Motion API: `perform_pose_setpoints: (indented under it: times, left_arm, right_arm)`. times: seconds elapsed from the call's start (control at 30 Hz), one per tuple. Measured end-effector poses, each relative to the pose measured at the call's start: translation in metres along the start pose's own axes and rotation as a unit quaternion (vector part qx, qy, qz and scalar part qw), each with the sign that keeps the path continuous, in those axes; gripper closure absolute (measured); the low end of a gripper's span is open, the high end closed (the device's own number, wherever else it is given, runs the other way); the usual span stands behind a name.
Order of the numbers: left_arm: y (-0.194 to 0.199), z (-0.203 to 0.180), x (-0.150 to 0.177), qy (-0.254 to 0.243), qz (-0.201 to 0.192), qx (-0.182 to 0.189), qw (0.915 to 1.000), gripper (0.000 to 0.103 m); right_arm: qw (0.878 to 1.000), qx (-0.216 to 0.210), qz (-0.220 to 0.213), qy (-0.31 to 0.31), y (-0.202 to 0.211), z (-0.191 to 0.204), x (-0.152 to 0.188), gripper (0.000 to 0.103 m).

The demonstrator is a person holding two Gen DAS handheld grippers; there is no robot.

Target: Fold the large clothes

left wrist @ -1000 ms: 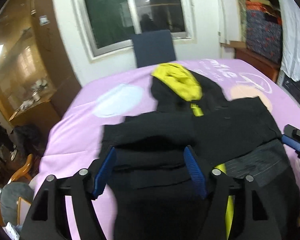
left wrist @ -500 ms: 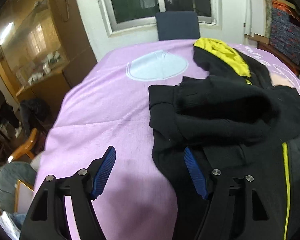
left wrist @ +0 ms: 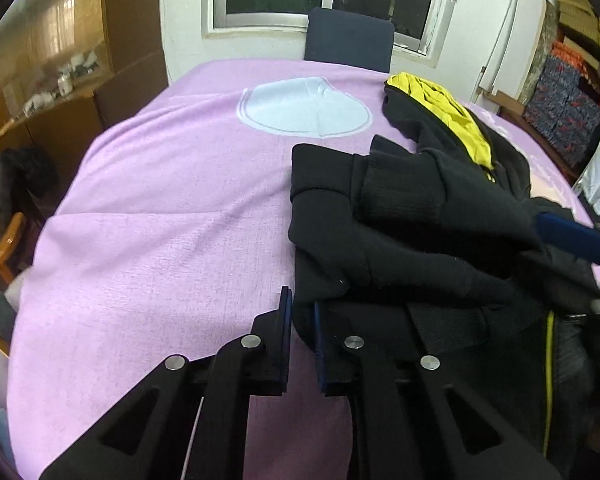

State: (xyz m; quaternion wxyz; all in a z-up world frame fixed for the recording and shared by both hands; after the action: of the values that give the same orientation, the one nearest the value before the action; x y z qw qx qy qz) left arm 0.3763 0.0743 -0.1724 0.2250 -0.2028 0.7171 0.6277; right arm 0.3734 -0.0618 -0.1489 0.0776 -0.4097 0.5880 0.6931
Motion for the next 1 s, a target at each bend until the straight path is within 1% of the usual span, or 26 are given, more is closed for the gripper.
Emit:
perform_pose_setpoints:
  times: [0.07,0.1,0.2,0.23,0.27,0.3,0.33,0.37,0.4,0.43,0.47,0.5,0.53,0.57,0.6,0.63,0.67,0.73,0.8,0.83,0.93,0.97,1.0]
  left_arm:
    - [-0.001,0.002,-0.001,0.006,0.004,0.01,0.9999,0.089]
    - [-0.002,0.003,-0.001,0.006,0.004,0.009,0.9999,0.085]
    - [-0.002,0.003,-0.001,-0.001,0.003,-0.001,1.0,0.077]
    - [-0.002,0.002,-0.001,-0.002,0.003,0.0,1.0,0.077]
    - [-0.002,0.002,-0.002,-0.003,0.003,0.001,1.0,0.077]
    - [-0.002,0.002,-0.002,-0.004,0.003,0.002,1.0,0.077]
    - [-0.002,0.001,-0.001,-0.005,0.002,0.004,1.0,0.076]
    - [-0.002,0.0,-0.001,-0.008,0.002,0.006,1.0,0.074]
    - [-0.001,-0.003,0.0,-0.013,0.001,0.006,0.9999,0.067]
    - [-0.001,-0.006,0.0,-0.019,-0.001,0.002,0.9998,0.062]
    - [-0.001,-0.009,0.001,-0.026,-0.003,-0.006,0.9996,0.05]
    - [-0.001,-0.013,0.002,-0.034,-0.007,-0.016,0.9993,0.039]
    - [-0.001,-0.016,0.002,-0.04,-0.01,-0.024,0.9989,0.036]
    - [-0.002,-0.019,0.002,-0.044,-0.012,-0.027,0.9986,0.036]
    - [-0.004,-0.022,0.001,-0.05,-0.012,-0.029,0.9983,0.036]
    - [-0.007,-0.024,0.001,-0.054,-0.01,-0.034,0.9979,0.036]
    - [-0.009,-0.026,0.001,-0.057,-0.01,-0.04,0.9975,0.035]
    - [-0.008,-0.03,0.001,-0.066,-0.017,-0.05,0.9964,0.033]
    - [-0.009,-0.031,0.001,-0.071,-0.017,-0.06,0.9955,0.027]
    - [-0.01,-0.031,0.0,-0.072,-0.018,-0.064,0.9951,0.026]
    - [-0.011,-0.028,-0.004,-0.072,-0.023,-0.075,0.9944,0.026]
    - [-0.01,-0.026,-0.005,-0.067,-0.026,-0.077,0.9945,0.026]
    - [-0.008,-0.022,-0.007,-0.058,-0.031,-0.07,0.9954,0.031]
  right_arm:
    - [0.999,0.023,0.013,0.024,-0.015,0.008,-0.003,0.06]
    - [0.999,0.031,0.019,0.034,-0.021,0.011,-0.004,0.06]
    - [0.996,0.06,0.033,0.057,-0.037,0.012,-0.005,0.061]
    - [0.996,0.066,0.035,0.056,-0.04,0.01,-0.006,0.075]
    - [0.997,0.058,0.03,0.046,-0.039,0.006,-0.007,0.088]
    - [0.998,0.047,0.019,0.023,-0.032,-0.002,-0.009,0.088]
    - [0.999,0.029,-0.001,-0.022,-0.019,-0.018,-0.01,0.089]
    - [0.998,0.015,-0.014,-0.054,-0.01,-0.03,-0.01,0.089]
    - [0.995,-0.002,-0.03,-0.097,0.003,-0.047,-0.007,0.089]
    - [0.986,-0.016,-0.045,-0.158,0.018,-0.075,0.002,0.089]
    - [0.977,-0.027,-0.051,-0.205,0.026,-0.095,0.012,0.089]
    - [0.963,-0.045,-0.051,-0.26,0.03,-0.118,0.026,0.088]
    - [0.952,-0.06,-0.048,-0.296,0.032,-0.133,0.038,0.086]
    - [0.938,-0.078,-0.037,-0.336,0.03,-0.151,0.055,0.084]
    - [0.927,-0.092,-0.032,-0.363,0.028,-0.164,0.07,0.079]
    - [0.919,-0.096,-0.03,-0.382,0.027,-0.173,0.083,0.059]
    - [0.912,-0.099,-0.03,-0.397,0.025,-0.179,0.091,0.047]
    - [0.9,-0.118,-0.034,-0.418,0.022,-0.185,0.102,0.045]
    - [0.896,-0.127,-0.032,-0.424,0.017,-0.189,0.104,0.045]
    - [0.895,-0.127,-0.033,-0.426,0.015,-0.189,0.105,0.045]
    - [0.889,-0.133,-0.034,-0.438,0.008,-0.193,0.105,0.045]
    - [0.888,-0.134,-0.036,-0.439,0.009,-0.192,0.108,0.049]
    - [0.887,-0.134,-0.038,-0.44,0.009,-0.191,0.109,0.052]
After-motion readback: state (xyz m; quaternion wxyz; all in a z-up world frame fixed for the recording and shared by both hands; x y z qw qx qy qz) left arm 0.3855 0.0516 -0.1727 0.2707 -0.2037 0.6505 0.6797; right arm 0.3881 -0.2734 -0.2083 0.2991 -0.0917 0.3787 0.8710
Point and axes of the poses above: each gripper's, at about its wrist camera, not at the fingertips, and y roughly against the way its jaws point, z to its left, x to its underside, the point moved 2 cm from there along -y, roughly the way its jaws point
